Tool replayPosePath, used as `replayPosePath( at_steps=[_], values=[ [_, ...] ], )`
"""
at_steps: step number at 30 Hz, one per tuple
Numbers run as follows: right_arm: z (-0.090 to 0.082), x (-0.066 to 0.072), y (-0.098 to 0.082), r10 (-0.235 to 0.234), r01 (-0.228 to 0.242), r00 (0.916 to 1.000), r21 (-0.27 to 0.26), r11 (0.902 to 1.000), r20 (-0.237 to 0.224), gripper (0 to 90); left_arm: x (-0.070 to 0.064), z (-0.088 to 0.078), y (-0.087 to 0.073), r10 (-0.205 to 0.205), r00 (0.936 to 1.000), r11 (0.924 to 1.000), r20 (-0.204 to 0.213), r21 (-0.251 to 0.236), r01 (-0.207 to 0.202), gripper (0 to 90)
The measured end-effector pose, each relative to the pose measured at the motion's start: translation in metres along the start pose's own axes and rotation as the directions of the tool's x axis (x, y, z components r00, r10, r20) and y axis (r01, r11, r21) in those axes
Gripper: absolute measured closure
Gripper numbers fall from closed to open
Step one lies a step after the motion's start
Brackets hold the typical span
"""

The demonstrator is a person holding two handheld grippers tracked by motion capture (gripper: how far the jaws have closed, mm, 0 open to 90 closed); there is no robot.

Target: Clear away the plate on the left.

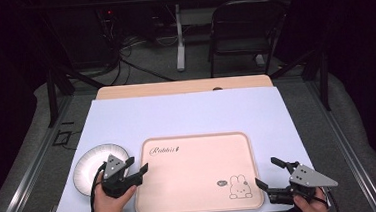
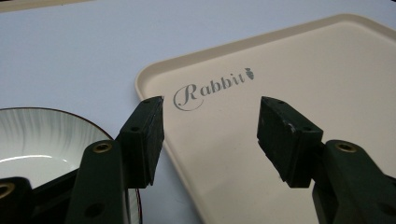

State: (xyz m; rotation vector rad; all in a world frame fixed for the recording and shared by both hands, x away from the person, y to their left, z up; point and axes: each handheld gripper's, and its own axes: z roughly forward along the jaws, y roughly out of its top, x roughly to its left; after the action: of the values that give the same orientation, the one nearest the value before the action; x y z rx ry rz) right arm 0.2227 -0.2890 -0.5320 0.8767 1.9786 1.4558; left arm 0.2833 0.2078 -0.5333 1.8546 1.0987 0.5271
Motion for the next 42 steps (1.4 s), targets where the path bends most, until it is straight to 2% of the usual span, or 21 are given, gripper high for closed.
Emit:
replayPosePath(
  at_steps=[15, 20, 26, 28, 31, 37, 42],
  values=[
    [0.000, 0.000, 0.000, -0.003, 0.003, 1.0000, -0.001, 1.0000, 0.000, 14.1, 0.000, -0.001, 0.000, 0.002, 1.0000, 1.0000, -0.007, -0.003, -0.002, 41.4],
    [0.000, 0.000, 0.000, 0.001, -0.001, 1.0000, -0.001, 1.0000, 0.003, 14.1, -0.001, -0.002, 0.001, -0.012, 0.9999, 0.9999, 0.005, 0.001, 0.012, 43.2],
    [0.000, 0.000, 0.000, -0.003, 0.003, 1.0000, -0.001, 1.0000, 0.002, 14.1, 0.000, 0.001, 0.004, -0.044, 0.9988, 0.9978, -0.021, 0.048, 0.045, 43.7],
    [-0.001, 0.000, 0.000, 0.004, -0.004, 1.0000, -0.001, 1.0000, 0.002, 14.1, 0.002, 0.002, 0.006, -0.043, 0.9985, 0.9967, -0.034, 0.067, 0.045, 43.6],
    [-0.001, 0.000, 0.000, 0.006, -0.006, 1.0000, -0.004, 1.0000, 0.002, 14.1, 0.003, 0.002, 0.009, -0.053, 0.9980, 0.9952, -0.035, 0.081, 0.055, 43.3],
    [-0.001, 0.000, 0.000, 0.000, 0.000, 1.0000, -0.004, 1.0000, 0.004, 14.1, 0.006, 0.001, 0.017, -0.016, 0.9991, 0.9887, -0.041, 0.149, 0.021, 44.5],
    [-0.001, 0.000, 0.000, 0.003, -0.003, 1.0000, -0.003, 1.0000, 0.003, 14.1, 0.007, -0.004, 0.022, 0.000, 0.9990, 0.9866, -0.045, 0.163, 0.007, 46.7]
  ],
)
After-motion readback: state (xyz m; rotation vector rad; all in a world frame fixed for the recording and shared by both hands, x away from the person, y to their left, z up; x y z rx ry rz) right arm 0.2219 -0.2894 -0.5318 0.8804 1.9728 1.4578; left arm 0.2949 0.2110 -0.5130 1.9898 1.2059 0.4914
